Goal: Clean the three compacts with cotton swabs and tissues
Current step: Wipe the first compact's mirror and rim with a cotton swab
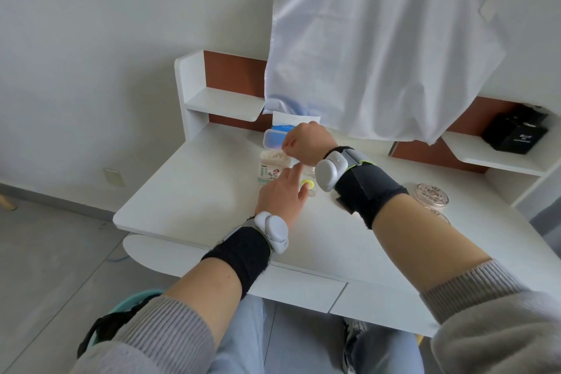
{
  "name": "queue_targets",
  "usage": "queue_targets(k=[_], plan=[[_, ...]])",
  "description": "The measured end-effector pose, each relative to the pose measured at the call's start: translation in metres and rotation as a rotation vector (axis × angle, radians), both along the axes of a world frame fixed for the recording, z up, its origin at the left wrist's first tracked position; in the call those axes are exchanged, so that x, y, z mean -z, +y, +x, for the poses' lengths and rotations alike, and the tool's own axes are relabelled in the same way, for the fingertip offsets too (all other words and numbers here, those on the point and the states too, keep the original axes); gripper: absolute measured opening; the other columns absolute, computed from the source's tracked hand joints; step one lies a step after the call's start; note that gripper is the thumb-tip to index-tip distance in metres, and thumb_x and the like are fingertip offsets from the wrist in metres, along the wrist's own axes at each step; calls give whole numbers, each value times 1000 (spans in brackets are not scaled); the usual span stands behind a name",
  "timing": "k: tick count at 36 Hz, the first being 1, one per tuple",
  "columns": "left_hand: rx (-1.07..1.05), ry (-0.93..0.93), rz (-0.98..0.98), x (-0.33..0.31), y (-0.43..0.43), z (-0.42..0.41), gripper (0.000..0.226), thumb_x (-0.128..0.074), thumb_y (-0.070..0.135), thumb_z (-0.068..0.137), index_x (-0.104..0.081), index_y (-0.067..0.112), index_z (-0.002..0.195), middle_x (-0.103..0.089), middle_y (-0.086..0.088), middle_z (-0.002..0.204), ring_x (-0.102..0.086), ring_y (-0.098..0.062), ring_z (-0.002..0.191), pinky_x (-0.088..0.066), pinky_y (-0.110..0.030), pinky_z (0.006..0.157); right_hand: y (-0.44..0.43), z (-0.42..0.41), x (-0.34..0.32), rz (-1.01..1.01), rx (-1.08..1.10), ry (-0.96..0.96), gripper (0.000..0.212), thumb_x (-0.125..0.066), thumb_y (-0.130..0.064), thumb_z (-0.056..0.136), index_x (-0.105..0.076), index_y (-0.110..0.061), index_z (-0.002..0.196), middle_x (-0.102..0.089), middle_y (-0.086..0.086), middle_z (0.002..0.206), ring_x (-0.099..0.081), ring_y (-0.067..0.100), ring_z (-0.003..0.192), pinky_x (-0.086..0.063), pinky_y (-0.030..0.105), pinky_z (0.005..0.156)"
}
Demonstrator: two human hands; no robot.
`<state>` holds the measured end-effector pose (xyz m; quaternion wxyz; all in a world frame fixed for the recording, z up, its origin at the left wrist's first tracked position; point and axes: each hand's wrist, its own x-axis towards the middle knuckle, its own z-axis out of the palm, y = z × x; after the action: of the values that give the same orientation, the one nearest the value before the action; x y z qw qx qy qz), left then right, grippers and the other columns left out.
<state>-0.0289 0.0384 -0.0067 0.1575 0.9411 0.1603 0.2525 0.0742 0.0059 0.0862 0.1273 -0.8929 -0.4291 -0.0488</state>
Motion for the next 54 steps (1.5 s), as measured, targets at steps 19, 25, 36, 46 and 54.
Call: queue_targets(k=[19, 25, 36, 46, 54], plan=[[-28, 37, 11, 0, 0, 2, 44, -44, 26, 96, -34, 20, 139, -57, -9, 115, -61, -31, 93, -38, -33, 64, -9, 5, -2, 260, 13, 88, 21, -54, -19, 87, -73, -24, 92, -70, -3, 86, -61, 20, 86, -51, 32, 76], [-8, 27, -15, 3, 2, 6, 44, -45, 32, 98, -35, 20, 139, -59, -8, 117, -61, -29, 98, -44, -36, 69, -22, 6, -19, 465, 23, 28, 17, -43, -20, 92, -58, -17, 98, -69, 8, 77, -61, 31, 75, -51, 41, 69], [0, 34, -21, 3, 3, 4, 43, -44, 34, 99, -35, 22, 139, -58, -7, 118, -61, -28, 99, -49, -38, 74, -59, 8, -29, 336, 46, -104, 17, -42, -22, 91, -54, -12, 100, -66, 12, 82, -52, 33, 72, -38, 33, 60], [-3, 44, -26, 3, 4, 4, 42, -44, 33, 99, -34, 22, 138, -58, -6, 123, -61, -26, 104, -51, -38, 78, -60, 6, -5, 177, 82, -71, 23, -40, -27, 95, -56, -15, 106, -67, 12, 93, -59, 34, 82, -48, 36, 69], [11, 37, -49, 3, 5, 3, 43, -47, 29, 98, -33, 24, 139, -58, -4, 123, -61, -25, 104, -51, -37, 79, -60, 4, 5, 55, 45, -29, 21, -40, -23, 93, -57, -18, 103, -69, 6, 88, -61, 28, 80, -49, 36, 72]])
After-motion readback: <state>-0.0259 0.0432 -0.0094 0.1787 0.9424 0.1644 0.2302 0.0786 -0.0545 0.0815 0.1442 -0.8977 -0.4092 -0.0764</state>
